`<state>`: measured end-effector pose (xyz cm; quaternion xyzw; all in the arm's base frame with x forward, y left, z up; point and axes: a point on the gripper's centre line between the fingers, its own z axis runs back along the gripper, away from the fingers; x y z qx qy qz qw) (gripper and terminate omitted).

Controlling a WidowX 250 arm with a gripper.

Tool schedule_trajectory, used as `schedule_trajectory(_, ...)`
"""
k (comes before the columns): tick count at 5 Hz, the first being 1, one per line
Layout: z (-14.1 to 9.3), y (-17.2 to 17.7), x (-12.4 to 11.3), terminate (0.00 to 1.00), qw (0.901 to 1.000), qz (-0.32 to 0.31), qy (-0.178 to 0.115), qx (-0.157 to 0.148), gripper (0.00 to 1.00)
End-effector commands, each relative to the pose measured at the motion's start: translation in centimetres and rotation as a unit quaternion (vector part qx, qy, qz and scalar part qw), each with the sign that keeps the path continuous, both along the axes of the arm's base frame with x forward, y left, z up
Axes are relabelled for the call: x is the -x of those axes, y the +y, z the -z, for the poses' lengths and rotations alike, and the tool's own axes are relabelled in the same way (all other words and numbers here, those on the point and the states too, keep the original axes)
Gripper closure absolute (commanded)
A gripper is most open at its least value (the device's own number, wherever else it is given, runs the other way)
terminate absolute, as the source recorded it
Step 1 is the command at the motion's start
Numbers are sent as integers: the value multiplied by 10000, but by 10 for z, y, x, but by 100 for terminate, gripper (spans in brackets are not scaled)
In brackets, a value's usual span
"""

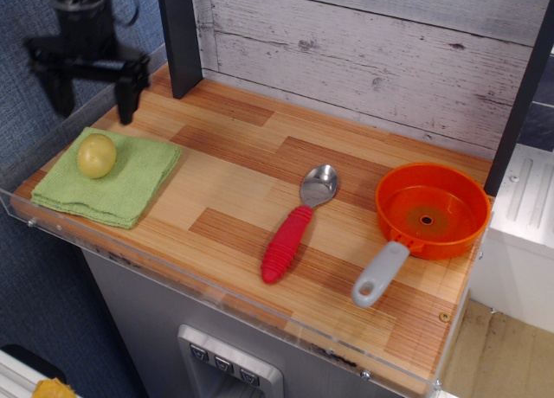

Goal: Take the potato and place it onto the green towel

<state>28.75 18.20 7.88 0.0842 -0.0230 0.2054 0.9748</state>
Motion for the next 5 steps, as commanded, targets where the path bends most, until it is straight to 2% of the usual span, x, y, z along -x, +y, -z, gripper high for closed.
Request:
schedule_trajectory(1,-39,-19,-41,0,9984,346,-453,-3,0)
schedule_trajectory(3,-53,-38,-69,0,9911,1060,-782,200,0)
schedule_trajectory(4,-53,-38,-69,0,9911,1060,-782,200,0)
schedule_trajectory(5,-53,-38,-69,100,9911,1060,-782,200,0)
